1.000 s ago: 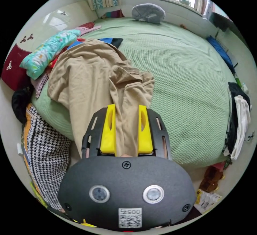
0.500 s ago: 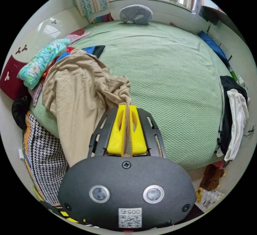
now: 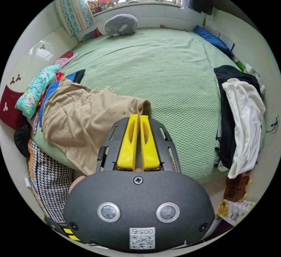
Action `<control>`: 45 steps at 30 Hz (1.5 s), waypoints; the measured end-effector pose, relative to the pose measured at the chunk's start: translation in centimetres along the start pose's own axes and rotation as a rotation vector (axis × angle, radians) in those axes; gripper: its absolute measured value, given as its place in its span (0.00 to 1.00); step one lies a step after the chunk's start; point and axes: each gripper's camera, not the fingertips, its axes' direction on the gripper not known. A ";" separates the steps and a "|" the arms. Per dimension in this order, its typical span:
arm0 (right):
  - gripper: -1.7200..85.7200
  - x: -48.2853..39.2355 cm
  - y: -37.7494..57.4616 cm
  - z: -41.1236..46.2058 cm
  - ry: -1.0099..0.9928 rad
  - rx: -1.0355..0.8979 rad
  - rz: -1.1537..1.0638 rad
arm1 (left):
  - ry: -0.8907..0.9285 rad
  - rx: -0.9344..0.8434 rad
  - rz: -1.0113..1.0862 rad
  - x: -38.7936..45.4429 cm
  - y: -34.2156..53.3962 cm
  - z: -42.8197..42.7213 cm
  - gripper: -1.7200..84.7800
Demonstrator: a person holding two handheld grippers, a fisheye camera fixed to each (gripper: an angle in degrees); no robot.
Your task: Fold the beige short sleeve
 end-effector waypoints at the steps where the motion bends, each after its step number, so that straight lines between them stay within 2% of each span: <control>1: 0.00 0.0 -0.2 0.0 0.018 0.002 -0.006 | -0.021 0.009 -0.044 -1.2 -0.1 -0.4 0.02; 9: 0.00 0.3 -3.9 -0.7 0.313 0.000 -0.117 | -0.149 0.023 -0.270 -9.7 0.2 -3.5 0.02; 14: 0.00 3.4 -8.3 -2.3 0.493 -0.008 -0.018 | -0.212 0.110 -0.360 -12.9 0.9 -5.1 0.02; 17: 0.00 5.7 -9.4 -1.8 0.510 -0.093 0.077 | -0.240 0.134 -0.344 -13.8 0.4 -5.2 0.02; 19: 0.00 6.6 -9.0 -2.0 0.537 -0.068 0.101 | -0.260 0.126 -0.336 -14.4 -0.4 -5.1 0.02; 25: 0.04 7.8 -6.6 -1.9 0.409 -0.081 0.046 | -0.356 0.133 -0.242 -16.2 -5.5 -4.3 0.04; 31: 0.06 6.5 -5.5 -3.1 0.299 -0.030 -0.065 | -0.415 0.154 -0.215 -18.7 -11.8 -2.8 0.10; 40: 0.07 4.9 -7.5 -3.2 0.100 -0.021 -0.030 | -0.404 0.153 -0.207 -21.5 -17.6 0.0 0.14; 42: 0.07 3.8 -8.1 -2.6 0.094 -0.037 -0.044 | -0.410 0.150 -0.201 -21.8 -18.4 0.3 0.15; 45: 0.07 1.9 -8.5 -0.7 0.187 -0.106 -0.082 | -0.400 0.111 -0.216 -22.8 -19.4 1.1 0.15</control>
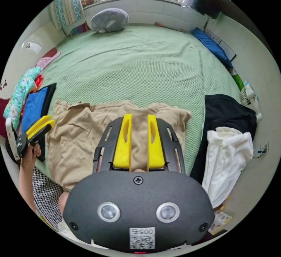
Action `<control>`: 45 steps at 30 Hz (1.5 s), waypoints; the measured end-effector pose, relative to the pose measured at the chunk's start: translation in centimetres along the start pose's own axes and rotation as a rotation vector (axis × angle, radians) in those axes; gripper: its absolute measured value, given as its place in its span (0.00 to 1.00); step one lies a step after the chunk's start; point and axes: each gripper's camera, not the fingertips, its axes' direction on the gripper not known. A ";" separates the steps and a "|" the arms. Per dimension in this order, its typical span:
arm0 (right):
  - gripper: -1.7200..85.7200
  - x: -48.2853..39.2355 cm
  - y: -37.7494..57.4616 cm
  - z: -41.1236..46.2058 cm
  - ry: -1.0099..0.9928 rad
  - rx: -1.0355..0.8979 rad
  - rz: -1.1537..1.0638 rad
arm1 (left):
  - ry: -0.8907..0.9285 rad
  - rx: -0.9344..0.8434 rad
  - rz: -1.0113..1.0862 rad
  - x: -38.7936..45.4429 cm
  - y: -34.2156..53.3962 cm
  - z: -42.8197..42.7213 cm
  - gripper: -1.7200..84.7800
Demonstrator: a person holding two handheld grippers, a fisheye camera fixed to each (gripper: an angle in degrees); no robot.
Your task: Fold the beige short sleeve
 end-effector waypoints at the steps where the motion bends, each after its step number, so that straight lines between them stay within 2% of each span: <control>1: 0.06 -0.6 0.0 0.7 0.033 -0.028 -0.002 | 0.009 -0.044 -0.021 -0.3 -0.1 0.8 0.14; 2: 0.05 -1.1 0.3 1.4 0.054 -0.056 -0.001 | 0.018 -0.081 -0.053 -0.8 0.1 1.6 0.14; 8: 0.00 -1.8 3.4 0.2 0.141 -0.013 -0.064 | 0.067 -0.003 -0.029 -2.1 2.0 0.2 0.06; 13: 0.00 -0.4 7.2 -4.4 0.093 0.066 -0.052 | 0.140 0.021 -0.019 -2.9 3.3 -2.9 0.03; 24: 0.00 1.6 21.0 -12.7 0.032 0.160 -0.052 | 0.223 0.084 0.086 -0.9 10.2 -11.8 0.02; 29: 0.00 1.4 28.8 -15.8 0.080 0.175 -0.139 | 0.232 0.051 0.165 0.0 13.9 -15.3 0.02; 34: 0.00 1.9 34.8 -18.9 0.025 0.171 -0.118 | 0.211 0.007 0.216 1.0 17.0 -17.9 0.02; 38: 0.00 2.2 39.2 -21.3 -0.006 0.175 -0.093 | 0.280 -0.051 0.190 1.4 19.5 -19.6 0.02; 45: 0.00 2.4 45.0 -24.6 -0.028 0.178 -0.051 | 0.291 -0.024 0.213 2.7 23.2 -23.3 0.02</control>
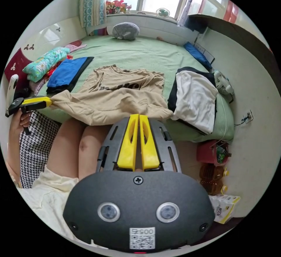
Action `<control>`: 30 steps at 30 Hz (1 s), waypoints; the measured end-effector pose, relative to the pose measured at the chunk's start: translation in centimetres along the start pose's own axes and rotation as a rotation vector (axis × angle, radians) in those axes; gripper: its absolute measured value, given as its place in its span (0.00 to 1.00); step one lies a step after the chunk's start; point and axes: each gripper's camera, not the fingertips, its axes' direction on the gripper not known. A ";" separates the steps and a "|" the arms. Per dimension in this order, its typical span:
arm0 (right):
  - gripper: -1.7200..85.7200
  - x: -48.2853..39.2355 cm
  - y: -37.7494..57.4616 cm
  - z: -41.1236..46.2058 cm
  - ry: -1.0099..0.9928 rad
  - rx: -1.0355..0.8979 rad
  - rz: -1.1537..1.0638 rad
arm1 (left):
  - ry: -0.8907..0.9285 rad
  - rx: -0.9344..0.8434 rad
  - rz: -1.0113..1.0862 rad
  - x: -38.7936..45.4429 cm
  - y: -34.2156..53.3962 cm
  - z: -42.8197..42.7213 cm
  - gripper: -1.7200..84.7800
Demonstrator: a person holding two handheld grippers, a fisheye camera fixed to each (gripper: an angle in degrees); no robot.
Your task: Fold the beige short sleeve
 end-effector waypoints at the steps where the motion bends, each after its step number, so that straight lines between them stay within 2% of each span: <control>1: 0.00 -0.2 0.8 -0.7 0.002 0.003 -0.004 | 0.005 0.010 -0.010 0.3 0.5 -0.5 0.02; 4: 0.00 -0.6 2.6 -2.4 0.020 0.005 -0.014 | 0.028 0.024 -0.041 0.7 1.7 -1.6 0.02; 13: 0.00 1.9 6.6 -7.1 -0.119 -0.013 0.073 | 0.062 0.034 -0.116 1.2 4.3 -3.9 0.02; 18: 0.01 2.6 7.6 -9.2 -0.061 -0.034 0.051 | 0.073 0.021 -0.089 2.5 5.2 -4.9 0.02; 25: 0.01 2.6 8.0 -9.0 -0.066 -0.068 0.041 | -0.035 -0.117 0.009 4.9 5.1 -4.0 0.02; 30: 0.01 2.9 7.2 -5.9 -0.098 -0.117 0.088 | -0.045 -0.201 -0.073 3.3 5.7 -2.3 0.02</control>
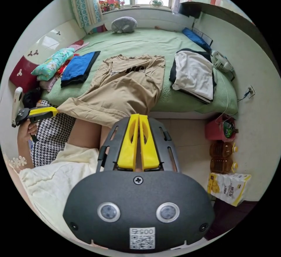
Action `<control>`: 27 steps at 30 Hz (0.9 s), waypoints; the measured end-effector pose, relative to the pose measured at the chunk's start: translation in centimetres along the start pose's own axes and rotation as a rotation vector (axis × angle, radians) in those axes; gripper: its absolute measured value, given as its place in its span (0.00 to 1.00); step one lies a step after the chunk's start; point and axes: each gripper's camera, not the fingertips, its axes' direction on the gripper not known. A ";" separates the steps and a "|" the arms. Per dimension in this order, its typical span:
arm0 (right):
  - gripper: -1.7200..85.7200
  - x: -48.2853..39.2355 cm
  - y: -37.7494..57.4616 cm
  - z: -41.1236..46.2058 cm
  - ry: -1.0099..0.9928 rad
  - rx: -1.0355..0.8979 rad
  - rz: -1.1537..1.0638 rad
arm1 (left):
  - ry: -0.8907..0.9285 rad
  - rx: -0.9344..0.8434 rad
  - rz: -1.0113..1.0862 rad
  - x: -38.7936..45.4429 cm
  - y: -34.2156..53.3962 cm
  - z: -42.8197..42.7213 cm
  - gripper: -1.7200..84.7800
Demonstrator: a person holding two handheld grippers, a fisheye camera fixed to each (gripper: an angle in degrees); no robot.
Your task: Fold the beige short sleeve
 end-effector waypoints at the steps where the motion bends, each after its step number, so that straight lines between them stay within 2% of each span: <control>1: 0.01 -0.1 -0.4 0.6 0.001 -0.012 -0.004 | 0.021 0.004 -0.027 -0.7 0.1 0.0 0.02; 9: 0.01 -0.2 -4.9 3.1 0.003 -0.014 -0.044 | -0.083 0.127 -0.131 -3.8 -2.7 -0.8 0.02; 17: 0.01 0.6 -13.7 7.3 0.096 0.025 -0.085 | -0.189 0.221 -0.163 -7.3 -15.0 4.0 0.02; 22: 0.02 3.4 -20.0 12.7 0.146 -0.013 -0.036 | -0.255 0.160 -0.170 -9.3 -22.0 8.4 0.03; 27: 0.10 5.7 -27.1 17.3 0.166 -0.002 -0.065 | -0.231 0.105 -0.178 -12.6 -28.1 12.2 0.10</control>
